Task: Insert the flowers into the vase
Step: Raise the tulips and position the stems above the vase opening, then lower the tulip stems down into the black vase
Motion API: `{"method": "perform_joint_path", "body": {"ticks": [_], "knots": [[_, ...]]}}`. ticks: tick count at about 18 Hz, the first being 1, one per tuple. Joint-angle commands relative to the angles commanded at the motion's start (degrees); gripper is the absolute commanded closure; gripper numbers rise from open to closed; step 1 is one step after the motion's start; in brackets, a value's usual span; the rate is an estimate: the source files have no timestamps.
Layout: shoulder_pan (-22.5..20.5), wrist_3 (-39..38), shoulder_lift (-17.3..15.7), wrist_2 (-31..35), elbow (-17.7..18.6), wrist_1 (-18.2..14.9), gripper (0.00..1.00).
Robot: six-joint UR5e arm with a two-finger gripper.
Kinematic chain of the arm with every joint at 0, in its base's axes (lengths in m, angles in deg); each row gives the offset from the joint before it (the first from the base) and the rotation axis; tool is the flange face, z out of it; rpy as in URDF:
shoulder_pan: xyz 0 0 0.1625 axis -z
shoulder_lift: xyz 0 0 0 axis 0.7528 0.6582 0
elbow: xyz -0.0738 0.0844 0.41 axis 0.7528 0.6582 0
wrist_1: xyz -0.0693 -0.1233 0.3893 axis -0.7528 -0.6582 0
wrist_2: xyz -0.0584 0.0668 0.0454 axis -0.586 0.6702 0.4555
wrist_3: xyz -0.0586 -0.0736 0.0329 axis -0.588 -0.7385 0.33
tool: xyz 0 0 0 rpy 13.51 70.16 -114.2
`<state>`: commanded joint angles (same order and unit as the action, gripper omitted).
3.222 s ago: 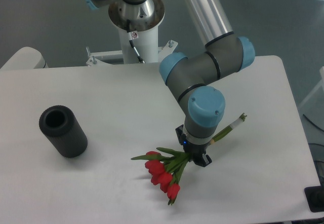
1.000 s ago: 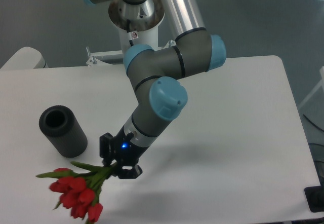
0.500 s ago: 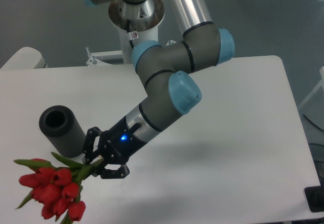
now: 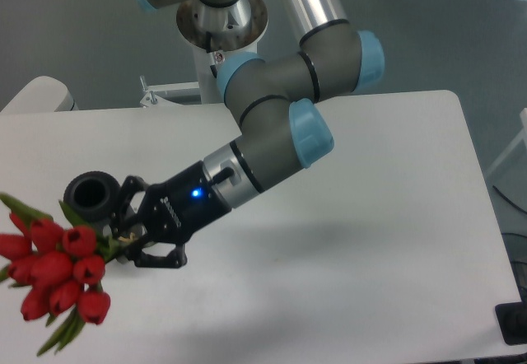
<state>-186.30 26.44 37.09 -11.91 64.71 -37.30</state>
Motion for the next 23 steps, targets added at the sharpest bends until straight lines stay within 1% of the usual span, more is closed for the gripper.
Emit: {"method": "perform_joint_path", "body": {"ticks": [2, 4, 6, 8, 11, 14, 17, 23], "knots": [[0.09, 0.70, -1.58, -0.45, 2.63, 2.37, 0.88], [0.44, 3.76, -1.94, -3.42, 6.32, 4.40, 0.88], [0.53, 6.84, -3.77, -6.59, 9.84, 4.49, 0.87], [0.96, 7.29, -5.54, -7.48, 12.04, 4.49, 0.87], [1.32, 7.29, -6.16, -8.09, 12.93, 4.49, 0.87], [1.84, 7.38, -6.68, -9.59, 13.02, 4.49, 0.87], [3.77, 8.17, -6.60, -9.59, 13.02, 5.02, 0.87], [5.45, 8.26, -6.60, -9.59, 13.98, 5.11, 0.87]]}}
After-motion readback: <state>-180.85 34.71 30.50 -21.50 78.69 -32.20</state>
